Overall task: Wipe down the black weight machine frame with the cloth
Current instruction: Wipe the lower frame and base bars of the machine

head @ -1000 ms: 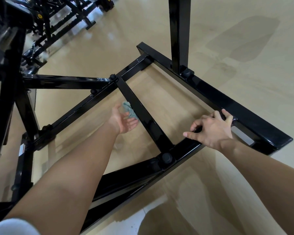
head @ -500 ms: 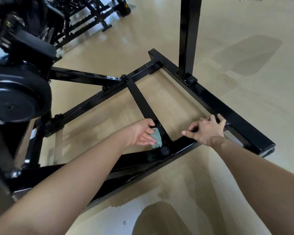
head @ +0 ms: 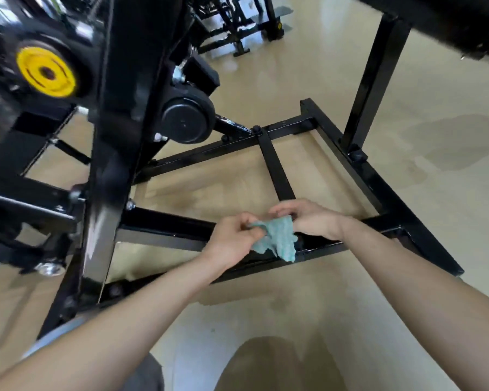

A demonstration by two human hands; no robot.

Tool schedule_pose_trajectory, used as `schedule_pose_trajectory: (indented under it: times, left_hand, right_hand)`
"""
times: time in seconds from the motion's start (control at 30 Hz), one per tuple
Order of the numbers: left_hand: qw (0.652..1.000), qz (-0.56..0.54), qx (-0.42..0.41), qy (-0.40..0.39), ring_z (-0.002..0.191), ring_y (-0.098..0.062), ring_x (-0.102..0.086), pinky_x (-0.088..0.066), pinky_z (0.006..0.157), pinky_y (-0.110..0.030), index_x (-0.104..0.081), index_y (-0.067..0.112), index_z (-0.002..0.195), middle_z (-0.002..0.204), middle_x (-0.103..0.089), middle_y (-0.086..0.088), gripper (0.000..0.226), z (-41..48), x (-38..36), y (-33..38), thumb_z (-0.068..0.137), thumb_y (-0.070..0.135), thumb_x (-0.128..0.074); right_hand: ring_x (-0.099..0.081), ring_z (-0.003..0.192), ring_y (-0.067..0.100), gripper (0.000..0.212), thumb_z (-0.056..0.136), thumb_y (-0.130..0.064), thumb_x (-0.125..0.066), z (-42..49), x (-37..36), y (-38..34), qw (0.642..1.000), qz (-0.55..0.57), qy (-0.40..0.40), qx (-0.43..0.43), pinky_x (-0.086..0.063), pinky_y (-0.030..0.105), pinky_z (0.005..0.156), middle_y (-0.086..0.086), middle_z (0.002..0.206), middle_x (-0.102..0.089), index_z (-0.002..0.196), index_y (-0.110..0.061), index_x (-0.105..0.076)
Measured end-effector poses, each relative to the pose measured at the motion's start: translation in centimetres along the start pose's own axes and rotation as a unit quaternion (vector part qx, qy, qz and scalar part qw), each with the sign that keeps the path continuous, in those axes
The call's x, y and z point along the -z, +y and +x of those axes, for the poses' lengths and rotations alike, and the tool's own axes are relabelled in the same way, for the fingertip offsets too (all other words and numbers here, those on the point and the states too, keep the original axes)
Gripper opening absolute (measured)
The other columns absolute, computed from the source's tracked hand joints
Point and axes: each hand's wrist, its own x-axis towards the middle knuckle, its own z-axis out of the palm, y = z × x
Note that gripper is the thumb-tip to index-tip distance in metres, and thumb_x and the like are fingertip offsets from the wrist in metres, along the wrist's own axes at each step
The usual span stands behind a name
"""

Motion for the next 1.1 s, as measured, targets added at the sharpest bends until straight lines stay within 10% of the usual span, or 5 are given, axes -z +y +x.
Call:
schedule_pose_trajectory:
  times: [0.2,0.37,0.5,0.73,1.1]
  left_hand:
    - [0.980,0.104,-0.075,0.153,0.065,-0.001,-0.059,-0.046,0.072,-0.026,-0.073,0.034,0.108,0.073,-0.067,0.017,0.028,-3.4,2.9,-1.2,0.091,0.014,-0.064]
    - [0.985,0.150,-0.058,0.065,0.107,-0.019,-0.067,-0.050,0.101,-0.035,-0.061,0.038,0.136,0.121,-0.071,0.006,0.048,-5.8,6.2,-2.3,0.096,0.012,-0.057]
    - [0.978,0.154,-0.082,0.111,0.103,-0.008,-0.065,-0.048,0.093,-0.022,-0.070,0.034,0.123,0.109,-0.070,0.014,0.030,-8.5,10.3,-2.7,0.096,0.024,-0.066]
    - [0.925,0.129,-0.177,0.311,0.095,-0.006,-0.061,-0.053,0.085,-0.033,-0.074,0.027,0.111,0.103,-0.066,0.011,0.022,-10.9,16.0,-3.1,0.090,0.023,-0.070]
    - [0.908,0.046,-0.158,0.384,0.105,-0.012,-0.052,-0.050,0.086,-0.031,-0.060,0.026,0.115,0.119,-0.042,0.006,0.036,-9.1,17.7,-4.8,0.084,0.021,-0.076]
  right_hand:
    - [-0.065,0.121,0.029,0.049,0.098,0.013,-0.045,-2.6,-3.4,-5.7,0.935,0.324,-0.142,0.042,-0.059,0.047,0.087,0.011,0.134,-0.063,0.132,-0.018,-0.064]
    - [-0.071,0.096,0.027,0.030,0.089,0.014,-0.057,-1.4,-7.1,-7.5,0.981,0.160,0.077,0.077,-0.058,0.028,0.076,0.010,0.105,-0.072,0.092,-0.011,-0.073]
    - [-0.065,0.098,0.018,0.036,0.075,0.007,-0.069,0.1,-10.4,-7.8,0.966,-0.006,0.229,0.117,-0.051,0.026,0.086,0.002,0.109,-0.067,0.096,-0.022,-0.073]
    - [-0.051,0.106,-0.001,0.050,0.073,-0.016,-0.086,0.0,-14.4,-8.1,0.961,-0.096,0.174,0.190,-0.034,0.001,0.092,-0.011,0.118,-0.050,0.119,-0.020,-0.068]
    - [-0.043,0.134,0.004,0.068,0.078,-0.035,-0.083,1.1,-16.9,-10.5,0.936,-0.154,0.162,0.271,-0.038,0.029,0.114,-0.014,0.145,-0.045,0.140,-0.021,-0.060]
